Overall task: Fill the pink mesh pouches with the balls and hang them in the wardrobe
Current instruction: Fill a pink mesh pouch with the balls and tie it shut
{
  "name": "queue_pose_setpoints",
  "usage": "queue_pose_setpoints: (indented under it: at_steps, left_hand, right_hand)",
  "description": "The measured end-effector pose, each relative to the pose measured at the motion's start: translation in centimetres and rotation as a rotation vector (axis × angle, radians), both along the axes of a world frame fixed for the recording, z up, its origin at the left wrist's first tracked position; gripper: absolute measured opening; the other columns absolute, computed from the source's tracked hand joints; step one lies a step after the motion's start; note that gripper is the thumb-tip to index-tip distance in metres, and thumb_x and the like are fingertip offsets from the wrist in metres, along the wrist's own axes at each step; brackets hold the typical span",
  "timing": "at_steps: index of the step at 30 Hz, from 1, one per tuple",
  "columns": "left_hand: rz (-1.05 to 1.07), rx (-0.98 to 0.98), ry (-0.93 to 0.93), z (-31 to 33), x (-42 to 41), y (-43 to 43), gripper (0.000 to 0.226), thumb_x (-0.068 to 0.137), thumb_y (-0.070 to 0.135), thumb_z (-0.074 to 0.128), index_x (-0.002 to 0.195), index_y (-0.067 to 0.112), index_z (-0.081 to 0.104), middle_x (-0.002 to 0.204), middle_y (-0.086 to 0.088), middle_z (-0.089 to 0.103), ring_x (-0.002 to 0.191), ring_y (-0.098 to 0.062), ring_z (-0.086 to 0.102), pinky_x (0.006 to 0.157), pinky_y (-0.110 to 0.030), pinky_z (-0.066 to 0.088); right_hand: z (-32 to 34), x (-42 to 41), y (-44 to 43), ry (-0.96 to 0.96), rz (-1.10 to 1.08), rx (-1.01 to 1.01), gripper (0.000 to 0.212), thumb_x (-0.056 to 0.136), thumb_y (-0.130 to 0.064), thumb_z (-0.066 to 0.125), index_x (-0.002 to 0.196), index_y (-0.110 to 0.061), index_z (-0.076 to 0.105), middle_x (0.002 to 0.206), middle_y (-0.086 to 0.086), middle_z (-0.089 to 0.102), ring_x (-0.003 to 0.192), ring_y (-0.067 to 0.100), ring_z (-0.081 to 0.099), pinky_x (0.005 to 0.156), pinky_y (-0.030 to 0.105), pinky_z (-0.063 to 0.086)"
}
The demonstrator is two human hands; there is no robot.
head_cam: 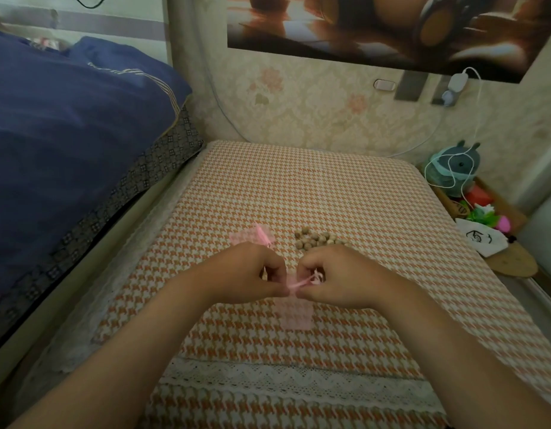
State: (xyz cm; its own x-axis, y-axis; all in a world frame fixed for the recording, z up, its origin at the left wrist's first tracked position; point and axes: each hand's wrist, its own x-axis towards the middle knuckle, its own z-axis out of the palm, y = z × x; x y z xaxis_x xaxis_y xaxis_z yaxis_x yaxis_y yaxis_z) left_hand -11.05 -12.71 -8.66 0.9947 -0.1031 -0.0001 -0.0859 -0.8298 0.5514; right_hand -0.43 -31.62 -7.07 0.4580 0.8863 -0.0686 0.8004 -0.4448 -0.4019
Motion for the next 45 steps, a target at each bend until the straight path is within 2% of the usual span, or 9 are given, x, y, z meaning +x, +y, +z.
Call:
queue_pose_setpoints:
  at_steps: [7, 21, 24, 29, 34, 36, 38, 42, 45]
  left_hand:
    - [-0.041, 0.058, 0.060, 0.2, 0.2, -0.4, 0.010, 0.084, 0.044, 0.072, 0.082, 0.035, 0.068, 0.078, 0.019, 0.062, 0.073, -0.001, 0.058, 0.067, -0.029, 0.051]
    - [0.110, 0.333, -0.026, -0.1, 0.9, -0.8, 0.028, 0.079, 0.060, 0.068, 0.087, 0.033, 0.067, 0.084, 0.016, 0.064, 0.082, -0.006, 0.060, 0.073, -0.032, 0.054]
    - [0.146, 0.088, -0.001, 0.1, 1.1, -1.8, 0.048, 0.078, 0.072, 0.052, 0.083, 0.029, 0.071, 0.073, 0.009, 0.067, 0.067, -0.005, 0.062, 0.063, -0.033, 0.054]
    - [0.338, -0.224, -0.082, 0.8, 2.3, -2.7, 0.034, 0.096, 0.038, 0.058, 0.071, 0.022, 0.075, 0.050, 0.008, 0.061, 0.040, -0.004, 0.044, 0.049, -0.025, 0.039]
    - [0.394, -0.257, -0.079, 1.1, 3.3, -3.9, 0.012, 0.086, 0.025, 0.069, 0.081, 0.026, 0.079, 0.068, 0.008, 0.071, 0.067, -0.010, 0.067, 0.066, -0.031, 0.057]
    - [0.399, -0.217, -0.055, 1.1, 3.7, -4.1, 0.014, 0.084, 0.022, 0.068, 0.087, 0.029, 0.079, 0.070, 0.011, 0.071, 0.061, -0.006, 0.064, 0.057, -0.027, 0.055]
    - [0.404, -0.171, -0.029, 1.1, 3.9, -4.3, 0.017, 0.082, 0.020, 0.067, 0.089, 0.030, 0.078, 0.069, 0.013, 0.070, 0.052, -0.001, 0.058, 0.048, -0.019, 0.045]
    - [0.414, -0.117, -0.019, 1.2, 4.3, -4.2, 0.017, 0.084, 0.020, 0.066, 0.095, 0.031, 0.075, 0.084, 0.018, 0.068, 0.066, -0.003, 0.064, 0.054, -0.016, 0.046]
    - [0.436, -0.109, -0.043, 1.0, 4.6, -3.7, 0.014, 0.087, 0.025, 0.067, 0.097, 0.030, 0.075, 0.096, 0.019, 0.065, 0.068, -0.006, 0.067, 0.056, -0.021, 0.052]
  right_hand:
    - [0.1, 0.0, -0.1, 0.015, 0.026, 0.086, 0.014, 0.083, -0.041, 0.080, 0.087, -0.029, 0.073, 0.091, -0.017, 0.063, 0.084, -0.001, 0.056, 0.079, 0.030, 0.049]
    - [0.1, 0.2, -0.1, -0.186, -0.034, -0.121, 0.016, 0.086, -0.043, 0.075, 0.098, -0.032, 0.073, 0.094, -0.016, 0.063, 0.087, 0.007, 0.056, 0.071, 0.027, 0.042]
    - [0.1, 0.2, -0.2, -0.216, -0.047, -0.128, 0.014, 0.088, -0.041, 0.073, 0.097, -0.031, 0.072, 0.103, -0.012, 0.069, 0.096, 0.011, 0.062, 0.079, 0.031, 0.050]
    - [0.7, 0.5, -0.9, -0.343, -0.060, -0.021, 0.016, 0.094, -0.034, 0.067, 0.105, -0.028, 0.076, 0.108, -0.011, 0.070, 0.101, 0.012, 0.062, 0.085, 0.030, 0.049]
    - [0.3, 0.9, -1.2, -0.452, 0.019, 0.009, 0.011, 0.094, -0.031, 0.065, 0.096, -0.029, 0.076, 0.097, -0.009, 0.066, 0.095, 0.017, 0.062, 0.088, 0.035, 0.046]
    - [0.1, 1.1, -1.3, -0.474, 0.036, -0.005, 0.012, 0.094, -0.031, 0.065, 0.097, -0.030, 0.076, 0.097, -0.008, 0.065, 0.096, 0.017, 0.062, 0.086, 0.035, 0.045]
    - [-0.1, 1.4, -1.5, -0.432, 0.030, 0.006, 0.015, 0.094, -0.034, 0.065, 0.105, -0.033, 0.075, 0.103, -0.011, 0.062, 0.097, 0.013, 0.061, 0.085, 0.033, 0.047]
    - [-0.1, 2.9, -3.3, 0.037, -0.207, 0.344, 0.038, 0.090, -0.031, 0.072, 0.123, -0.041, 0.057, 0.111, -0.020, 0.059, 0.084, 0.005, 0.062, 0.075, 0.030, 0.057]
    - [-0.5, 5.2, -5.1, -0.057, -0.380, 0.406, 0.025, 0.095, -0.022, 0.066, 0.116, -0.036, 0.063, 0.103, -0.020, 0.060, 0.076, 0.000, 0.058, 0.071, 0.025, 0.052]
